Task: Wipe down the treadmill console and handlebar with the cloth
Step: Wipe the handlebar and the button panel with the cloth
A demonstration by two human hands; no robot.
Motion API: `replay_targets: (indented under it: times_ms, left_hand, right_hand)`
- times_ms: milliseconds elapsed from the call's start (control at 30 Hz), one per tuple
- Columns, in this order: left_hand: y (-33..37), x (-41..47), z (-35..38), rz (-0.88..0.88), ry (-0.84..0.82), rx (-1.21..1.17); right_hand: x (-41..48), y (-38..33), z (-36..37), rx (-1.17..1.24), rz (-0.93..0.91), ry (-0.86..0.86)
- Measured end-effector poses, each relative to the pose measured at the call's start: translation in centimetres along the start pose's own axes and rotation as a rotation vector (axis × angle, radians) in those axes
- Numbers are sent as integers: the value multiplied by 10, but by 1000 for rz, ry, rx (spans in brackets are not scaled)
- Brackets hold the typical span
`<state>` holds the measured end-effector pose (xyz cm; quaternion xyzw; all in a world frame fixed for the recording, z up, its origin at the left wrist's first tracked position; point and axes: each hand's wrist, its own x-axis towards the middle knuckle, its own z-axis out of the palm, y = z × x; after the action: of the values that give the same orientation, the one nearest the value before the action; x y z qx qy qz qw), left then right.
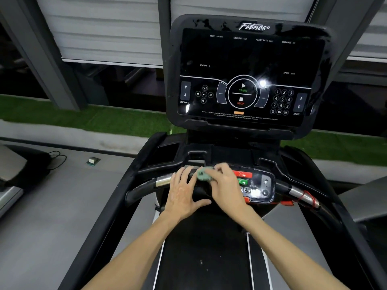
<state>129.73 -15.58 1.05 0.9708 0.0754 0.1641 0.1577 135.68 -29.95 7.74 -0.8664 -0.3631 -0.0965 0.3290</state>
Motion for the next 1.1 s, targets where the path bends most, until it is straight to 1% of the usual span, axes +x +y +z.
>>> replay_targets:
  times_ms: [67, 133, 267, 367, 433, 533, 600, 733, 800, 933, 1100]
  left_hand:
    - [-1, 0, 0, 3, -2, 22]
    - [-2, 0, 0, 6, -4, 22]
    - [-4, -1, -2, 23, -36, -12]
    - [-5, -1, -3, 28, -67, -8]
    - [-5, -1, -3, 31, -70, -1]
    - [-5, -2, -1, 31, -53, 20]
    - [-6, -2, 0, 33, -50, 16]
    - [-6, -2, -1, 31, -54, -10]
    - [-7, -1, -1, 33, -68, 1]
    - [-8, 0, -4, 40, -88, 15]
    - [-6, 1, -6, 20, -92, 3]
  right_hand:
    - [17, 0, -1, 24, 66, 54]
    - [12, 0, 1, 4, 53, 48]
    - [-36, 0, 4, -61, -70, -87]
    - [-35, 1, -1, -51, -85, -153]
    - [-11, 1, -5, -90, -85, -98]
    - [20, 2, -9, -78, -56, 12]
    - [18, 5, -7, -107, -77, -7]
    - [-25, 7, -3, -168, -197, -144]
    - [-38, 9, -2, -186, -225, -194]
    - [-44, 23, -10, -218, -239, -168]
    - [-61, 58, -33, -213, -168, -115]
